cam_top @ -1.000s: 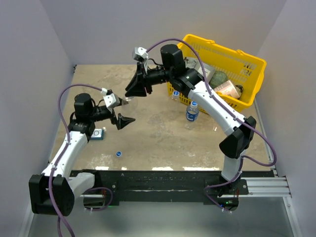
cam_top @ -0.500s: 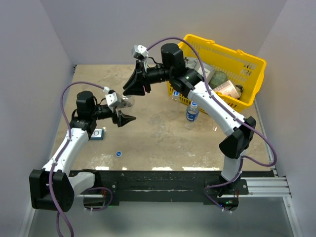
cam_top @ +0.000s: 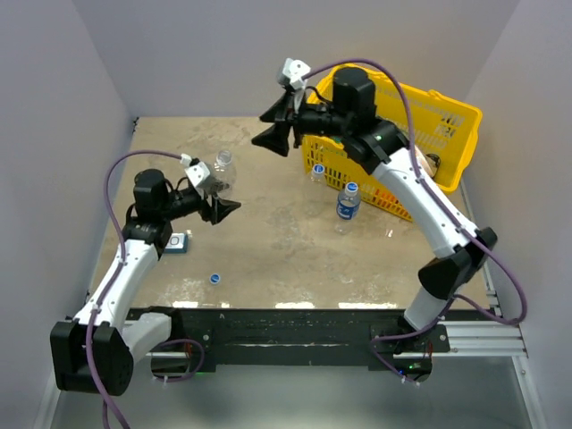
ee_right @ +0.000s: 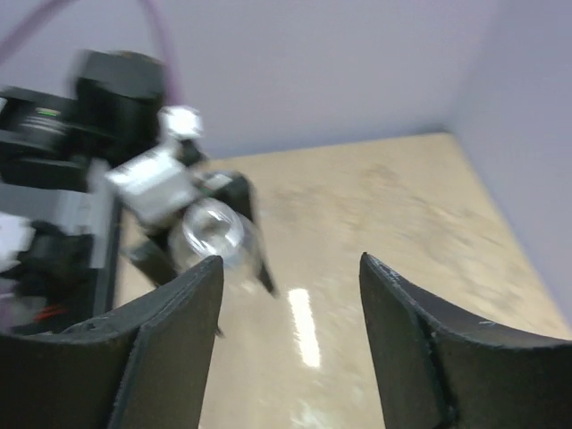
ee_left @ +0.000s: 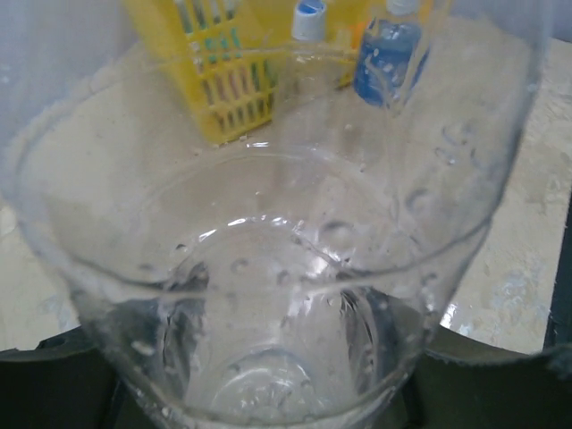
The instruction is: Screw on the bottle caps
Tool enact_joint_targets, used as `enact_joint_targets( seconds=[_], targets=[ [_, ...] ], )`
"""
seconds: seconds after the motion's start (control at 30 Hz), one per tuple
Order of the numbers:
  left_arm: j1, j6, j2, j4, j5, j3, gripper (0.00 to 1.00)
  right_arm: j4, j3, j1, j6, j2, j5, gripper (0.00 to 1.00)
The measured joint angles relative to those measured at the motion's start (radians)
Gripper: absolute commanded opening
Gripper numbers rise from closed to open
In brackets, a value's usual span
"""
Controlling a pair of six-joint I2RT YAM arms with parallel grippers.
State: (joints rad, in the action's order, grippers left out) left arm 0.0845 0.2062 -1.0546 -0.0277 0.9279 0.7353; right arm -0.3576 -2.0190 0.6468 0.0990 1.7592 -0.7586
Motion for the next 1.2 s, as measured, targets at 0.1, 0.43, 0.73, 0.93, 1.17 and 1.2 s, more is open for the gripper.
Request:
enact_joint_targets(
  seconds=[0.1,0.43,0.73,0.93,1.17,1.2],
  targets=[
    [-0.01,-0.084,0.041,-0.03,-0.149,-0.011,0.0,-0.013,0.111,-0.026,0.079,-0.108,0.135,0.59],
    [-0.071,-0.302,0.061,-0.138,-0.643,0.181,0.0,-0.242,0.369,0.316,0.483,0.006,0.28,0.59],
    [-0.088,-0.382,0.106,-0.169,-0.809,0.288,0.0,-0.386,0.217,0.45,0.737,0.355,0.349,0.59],
    [-0.104,-0.383,0.134,-0.16,-0.845,0.303,0.0,-0.42,0.039,0.496,0.837,0.477,0.368,0.57],
    [-0.104,-0.39,0.155,-0.123,-0.846,0.303,0.0,-0.5,-0.025,0.542,0.926,0.551,0.35,0.58],
    [-0.104,-0.391,0.156,-0.121,-0.846,0.303,0.0,-0.509,-0.025,0.547,0.934,0.558,0.348,0.58]
  ],
)
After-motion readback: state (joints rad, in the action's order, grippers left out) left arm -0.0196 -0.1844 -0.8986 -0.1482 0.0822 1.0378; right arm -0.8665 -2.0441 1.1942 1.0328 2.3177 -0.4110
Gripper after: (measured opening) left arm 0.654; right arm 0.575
